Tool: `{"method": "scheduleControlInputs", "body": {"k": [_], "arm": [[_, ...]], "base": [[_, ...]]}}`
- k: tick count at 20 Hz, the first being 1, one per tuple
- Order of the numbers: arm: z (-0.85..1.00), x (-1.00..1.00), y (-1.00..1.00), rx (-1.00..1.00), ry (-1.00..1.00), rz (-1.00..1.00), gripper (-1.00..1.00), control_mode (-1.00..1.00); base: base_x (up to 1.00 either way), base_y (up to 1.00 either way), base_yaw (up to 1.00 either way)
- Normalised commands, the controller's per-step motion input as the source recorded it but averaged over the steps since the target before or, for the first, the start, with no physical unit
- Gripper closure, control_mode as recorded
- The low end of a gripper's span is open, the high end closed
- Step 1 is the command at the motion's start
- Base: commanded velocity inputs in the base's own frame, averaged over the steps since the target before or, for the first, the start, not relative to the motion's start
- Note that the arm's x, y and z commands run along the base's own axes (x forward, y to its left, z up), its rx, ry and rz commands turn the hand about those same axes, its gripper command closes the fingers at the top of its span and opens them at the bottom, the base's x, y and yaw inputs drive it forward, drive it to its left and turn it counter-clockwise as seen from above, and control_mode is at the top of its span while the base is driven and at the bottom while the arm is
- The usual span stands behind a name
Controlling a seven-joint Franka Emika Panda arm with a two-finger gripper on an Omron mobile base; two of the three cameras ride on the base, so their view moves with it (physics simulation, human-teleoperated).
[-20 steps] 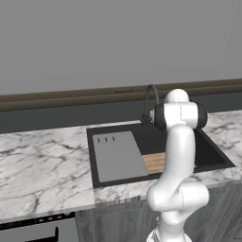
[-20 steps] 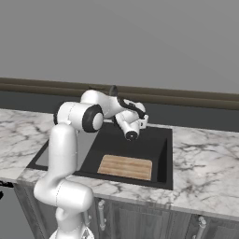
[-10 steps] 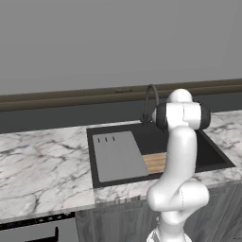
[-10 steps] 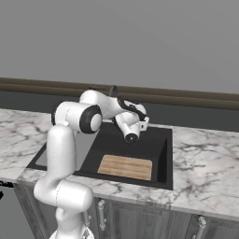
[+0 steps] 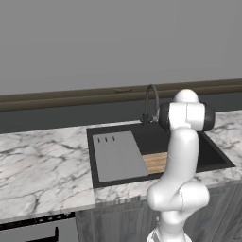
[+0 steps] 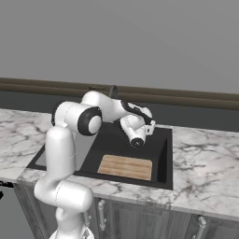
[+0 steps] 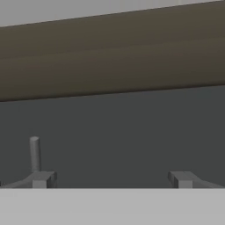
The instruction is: Turn on the sink faucet with hot water and rinse the cutting board for ten seconds, then turn off the faucet. Push the cutting board to reach the water if necessary.
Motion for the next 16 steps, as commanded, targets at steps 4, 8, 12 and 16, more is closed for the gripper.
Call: {"method": "scheduleControlInputs", "body": {"k": [4, 8, 12, 16], "arm": [[0.0, -0.24, -0.39, 0.0, 0.0, 0.0, -1.0, -1.0], [0.0, -0.2, -0.21, 0.0, 0.0, 0.0, -1.0, -1.0], [0.0, -0.12, -0.01, 0.0, 0.0, 0.0, -1.0, -1.0], [0.0, -0.02, 0.17, 0.0, 0.0, 0.0, -1.0, -1.0]], "base": [[0.0, 0.0, 0.0], [0.0, 0.0, 0.0], [0.0, 0.0, 0.0], [0.0, 0.0, 0.0]]}}
